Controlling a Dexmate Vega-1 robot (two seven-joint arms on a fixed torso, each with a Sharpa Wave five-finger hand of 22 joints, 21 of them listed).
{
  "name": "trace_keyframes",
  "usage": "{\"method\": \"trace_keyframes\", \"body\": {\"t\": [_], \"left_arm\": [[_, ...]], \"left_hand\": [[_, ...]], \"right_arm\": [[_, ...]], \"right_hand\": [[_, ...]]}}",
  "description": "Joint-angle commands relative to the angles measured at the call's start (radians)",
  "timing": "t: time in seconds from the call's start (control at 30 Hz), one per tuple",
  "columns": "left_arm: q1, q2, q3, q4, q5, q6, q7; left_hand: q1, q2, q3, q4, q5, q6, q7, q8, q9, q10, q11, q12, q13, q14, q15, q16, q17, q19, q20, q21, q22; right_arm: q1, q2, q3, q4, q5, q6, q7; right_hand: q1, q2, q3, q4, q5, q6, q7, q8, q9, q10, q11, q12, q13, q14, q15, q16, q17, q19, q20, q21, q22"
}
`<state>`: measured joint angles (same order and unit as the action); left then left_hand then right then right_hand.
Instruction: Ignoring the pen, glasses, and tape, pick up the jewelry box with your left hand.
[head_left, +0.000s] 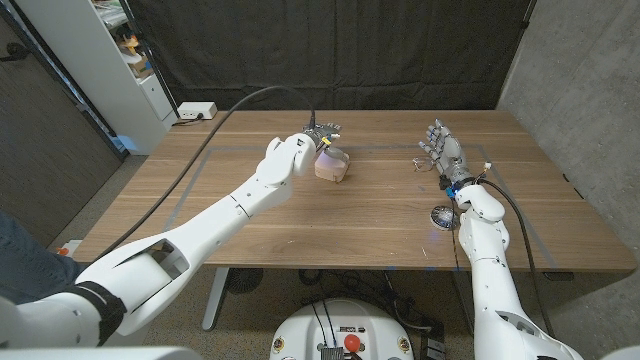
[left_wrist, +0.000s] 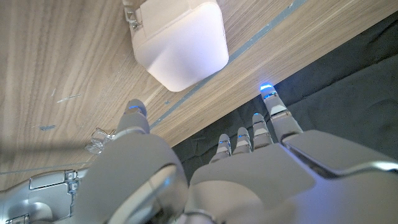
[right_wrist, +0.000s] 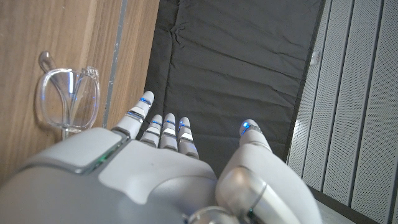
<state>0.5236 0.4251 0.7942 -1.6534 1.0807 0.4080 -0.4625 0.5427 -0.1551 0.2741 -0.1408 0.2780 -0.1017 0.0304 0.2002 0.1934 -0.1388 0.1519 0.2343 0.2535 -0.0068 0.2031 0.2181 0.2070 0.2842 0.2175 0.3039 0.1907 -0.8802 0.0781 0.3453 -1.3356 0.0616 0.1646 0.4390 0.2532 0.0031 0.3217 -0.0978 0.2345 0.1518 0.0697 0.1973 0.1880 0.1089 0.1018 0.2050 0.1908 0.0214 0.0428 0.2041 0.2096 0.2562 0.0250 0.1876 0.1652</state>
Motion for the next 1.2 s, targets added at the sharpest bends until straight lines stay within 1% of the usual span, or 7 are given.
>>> {"method": "trace_keyframes", "body": {"t": [0.03,0.2,0.7,1.2], "left_arm": [[-0.001,-0.01,0.013,0.011,0.004,0.018,-0.01],[0.003,-0.011,0.015,0.011,0.003,0.02,-0.002],[0.001,-0.014,0.023,0.027,0.002,0.034,-0.015],[-0.017,-0.031,0.039,0.07,-0.018,0.023,-0.008]], "left_hand": [[0.005,0.004,-0.003,0.003,0.007,-0.004,0.007,0.003,0.001,0.002,0.001,0.006,0.002,-0.004,0.004,0.0,0.002,0.012,0.003,0.006,-0.001],[0.006,0.008,-0.006,0.005,0.009,0.004,0.007,0.006,0.001,0.021,-0.006,0.016,0.005,0.011,-0.002,0.004,0.002,0.025,0.002,0.005,-0.002],[0.011,0.013,-0.008,0.006,0.011,0.009,0.006,0.006,0.001,0.019,-0.009,0.018,0.008,0.013,-0.003,0.004,0.003,0.038,0.003,0.004,-0.003],[0.015,0.017,-0.009,0.007,0.012,0.011,0.005,0.006,0.0,0.02,-0.01,0.02,0.01,0.013,-0.003,0.002,0.003,0.046,0.003,0.002,-0.004]], "right_arm": [[0.005,-0.004,0.001,0.018,0.005,0.004,0.004],[0.007,-0.006,0.002,0.022,0.006,0.002,0.005],[0.015,-0.012,-0.004,0.037,0.0,0.005,0.008],[0.027,-0.016,-0.006,0.065,0.0,0.012,0.006]], "right_hand": [[0.005,0.008,0.0,-0.004,0.006,0.005,-0.007,0.001,0.003,0.004,-0.003,-0.005,0.003,0.002,0.008,0.002,0.0,0.002,0.004,0.001,0.005],[0.005,0.009,0.0,-0.004,0.006,0.006,-0.007,0.001,0.003,0.003,-0.001,-0.005,0.003,0.002,0.007,0.002,0.0,0.002,0.004,0.001,0.004],[0.006,0.009,0.0,-0.005,0.006,0.006,-0.006,0.001,0.003,0.002,-0.001,-0.005,0.003,0.003,0.009,0.002,0.0,0.002,0.005,0.001,0.004],[0.006,0.01,-0.001,-0.005,0.006,0.006,-0.007,0.001,0.003,0.003,-0.001,-0.005,0.003,0.003,0.009,0.002,0.0,0.002,0.006,0.001,0.004]]}}
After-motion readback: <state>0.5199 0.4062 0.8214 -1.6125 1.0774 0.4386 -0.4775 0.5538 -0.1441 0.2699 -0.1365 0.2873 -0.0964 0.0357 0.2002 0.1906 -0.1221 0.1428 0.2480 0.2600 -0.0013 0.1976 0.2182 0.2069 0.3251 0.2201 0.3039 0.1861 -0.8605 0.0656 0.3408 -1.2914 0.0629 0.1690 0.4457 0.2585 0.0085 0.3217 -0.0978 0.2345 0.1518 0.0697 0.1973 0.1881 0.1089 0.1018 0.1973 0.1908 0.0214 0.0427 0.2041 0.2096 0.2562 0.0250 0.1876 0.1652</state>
